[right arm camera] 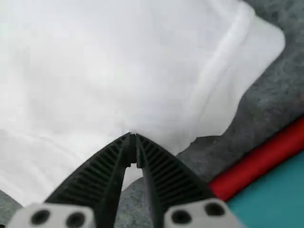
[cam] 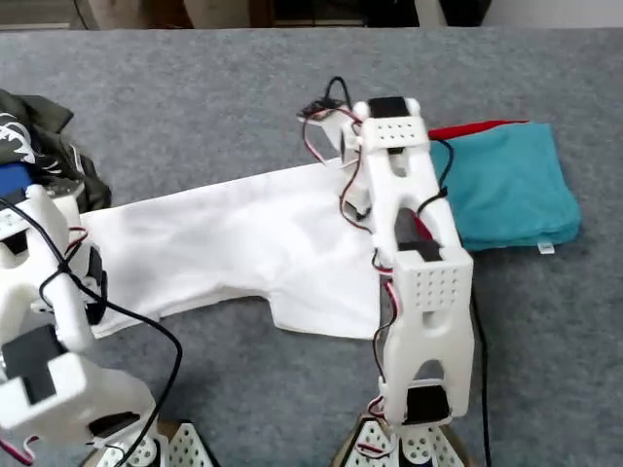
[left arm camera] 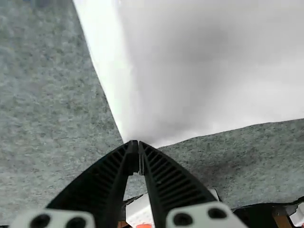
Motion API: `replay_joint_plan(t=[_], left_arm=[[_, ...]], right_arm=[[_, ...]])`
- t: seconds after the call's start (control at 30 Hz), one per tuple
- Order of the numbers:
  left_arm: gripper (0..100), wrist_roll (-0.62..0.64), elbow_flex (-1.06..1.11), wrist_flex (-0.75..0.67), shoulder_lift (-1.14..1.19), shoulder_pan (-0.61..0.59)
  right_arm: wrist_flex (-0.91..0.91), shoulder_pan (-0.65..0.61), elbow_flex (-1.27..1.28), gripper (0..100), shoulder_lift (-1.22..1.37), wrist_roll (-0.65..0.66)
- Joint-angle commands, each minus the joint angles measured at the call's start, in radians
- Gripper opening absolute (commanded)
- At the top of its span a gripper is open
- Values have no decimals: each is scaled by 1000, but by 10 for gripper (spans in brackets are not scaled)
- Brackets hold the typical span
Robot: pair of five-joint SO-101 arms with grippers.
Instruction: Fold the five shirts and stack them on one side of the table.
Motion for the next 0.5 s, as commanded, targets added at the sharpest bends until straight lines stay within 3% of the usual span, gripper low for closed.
replay_joint_plan(t=[0.0,0.23,0.47], left_arm=[[19,-31,2,-25,38,-31],[19,-43,-109,-18,50,-133],[19,-37,-149,150,12,-117]], right_arm=[[-5,38,4,2,4,-3],[-2,82,-2,2,-2,51],[98,59,2,2,-200,54]])
